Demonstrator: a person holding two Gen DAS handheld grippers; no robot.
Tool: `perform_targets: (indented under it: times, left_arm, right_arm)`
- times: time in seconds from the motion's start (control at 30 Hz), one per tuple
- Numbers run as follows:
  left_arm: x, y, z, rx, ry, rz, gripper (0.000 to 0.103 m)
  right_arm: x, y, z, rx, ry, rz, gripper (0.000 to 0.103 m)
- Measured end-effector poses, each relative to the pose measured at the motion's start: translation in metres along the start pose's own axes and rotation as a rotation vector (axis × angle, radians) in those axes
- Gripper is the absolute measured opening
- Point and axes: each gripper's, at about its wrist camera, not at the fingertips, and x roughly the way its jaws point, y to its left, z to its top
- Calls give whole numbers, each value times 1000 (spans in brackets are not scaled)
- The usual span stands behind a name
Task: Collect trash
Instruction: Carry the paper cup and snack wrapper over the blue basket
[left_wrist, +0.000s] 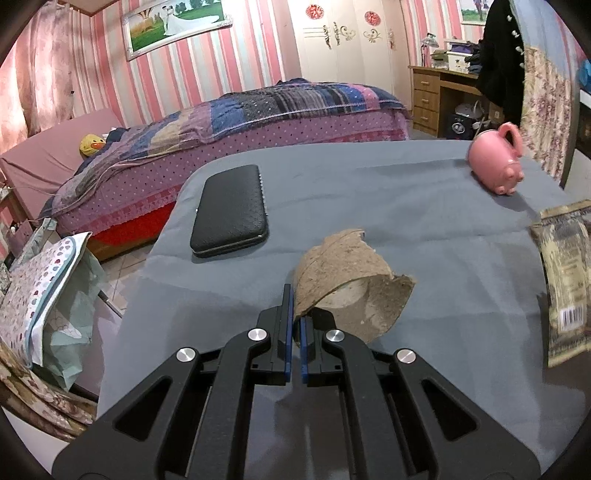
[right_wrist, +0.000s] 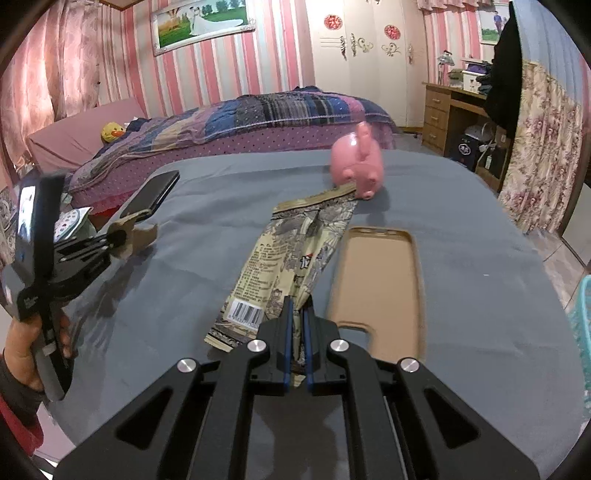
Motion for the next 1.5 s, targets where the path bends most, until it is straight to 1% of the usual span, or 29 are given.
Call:
perform_targets:
  times: [0.13,0.2,0.47,0.57,0.8,0.97,1.1,1.2,1.33,1.5]
  left_arm:
    - [-9,-7,-5,-2,18,-38,1]
    - [-12,-11,-6,5,20,-54,1]
    - [-27,-38,-5,42,3,-112,1]
    - [-33,-49,1,56,-15,-124,1]
    - [-43,-75,22,56,-52,-166,1]
    - [-53,-112,32,92,-69,-212,1]
    - [-62,-145,38,132,-87,-253,1]
    - [-72,-175,43,172,-107,-285,1]
    - [-84,-210,45,217,-131,-305,1]
    - [-98,-250,46,246,-151,-349,1]
  right_arm:
    - [-5,-19,-2,36,-5,-15,6]
    - [-3,-29,-5,60,11,-14,6]
    - [1,-51,-9,86,18,-23,6]
    - [-7,-60,-7,88,-1,-39,6]
    - [-33,-98,0,93,-31,-85,6]
    - [-52,-125,-2,91,-32,-120,6]
    - [-65,-147,-5,106,-57,-147,6]
    - [-72,-166,-10,143,-80,-153,6]
    - [-80,-187,-15,179,-90,-171,6]
    - [-91,-213,-23,216,-92,-201,6]
